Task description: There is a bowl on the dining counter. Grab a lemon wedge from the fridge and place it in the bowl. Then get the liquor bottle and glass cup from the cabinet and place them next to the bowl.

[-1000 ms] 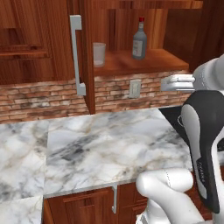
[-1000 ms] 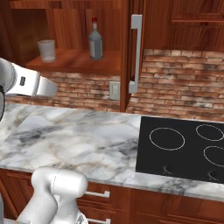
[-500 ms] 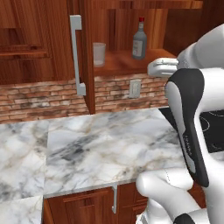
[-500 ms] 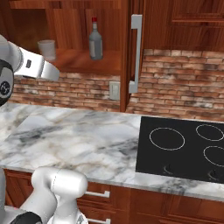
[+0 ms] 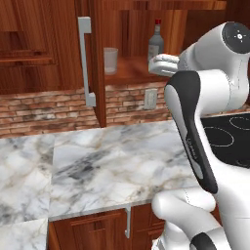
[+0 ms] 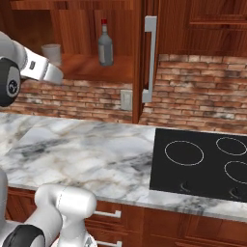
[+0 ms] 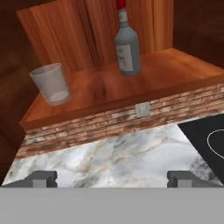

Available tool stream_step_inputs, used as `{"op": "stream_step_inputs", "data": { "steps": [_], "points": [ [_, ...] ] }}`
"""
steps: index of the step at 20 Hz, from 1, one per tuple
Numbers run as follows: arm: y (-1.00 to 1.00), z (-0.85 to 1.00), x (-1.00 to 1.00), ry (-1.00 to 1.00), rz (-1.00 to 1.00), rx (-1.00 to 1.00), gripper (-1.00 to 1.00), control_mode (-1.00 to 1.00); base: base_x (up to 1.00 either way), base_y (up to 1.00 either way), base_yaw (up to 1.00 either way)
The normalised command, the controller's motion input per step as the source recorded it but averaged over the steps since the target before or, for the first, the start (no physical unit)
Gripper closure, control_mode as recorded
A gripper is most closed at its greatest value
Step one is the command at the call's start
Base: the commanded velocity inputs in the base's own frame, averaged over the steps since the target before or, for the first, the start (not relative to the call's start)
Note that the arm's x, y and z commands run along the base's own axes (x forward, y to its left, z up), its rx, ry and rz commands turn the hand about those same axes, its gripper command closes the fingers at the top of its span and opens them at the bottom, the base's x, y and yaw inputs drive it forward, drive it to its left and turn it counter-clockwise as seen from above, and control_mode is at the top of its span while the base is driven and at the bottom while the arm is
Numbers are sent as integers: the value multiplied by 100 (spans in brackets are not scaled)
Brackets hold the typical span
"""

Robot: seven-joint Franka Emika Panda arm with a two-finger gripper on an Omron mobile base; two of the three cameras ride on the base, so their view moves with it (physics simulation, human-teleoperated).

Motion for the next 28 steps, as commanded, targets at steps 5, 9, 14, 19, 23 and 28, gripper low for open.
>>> {"op": "stream_step_inputs", "data": {
  "steps": [5, 9, 14, 19, 23, 28],
  "points": [
    [9, 6, 58, -1, -5, 13, -100, -100, 0, 0, 0],
    [2, 21, 68, 0, -2, 14, -100, -100, 0, 0, 0],
    [5, 17, 55, 0, 0, 12, -100, -100, 0, 0, 0],
    [9, 2, 35, 1, 0, 6, -100, -100, 0, 0, 0],
    [17, 0, 28, 5, 1, 3, -100, -100, 0, 0, 0],
    [19, 0, 26, 1, 7, 7, -100, -100, 0, 0, 0]
  ]
}}
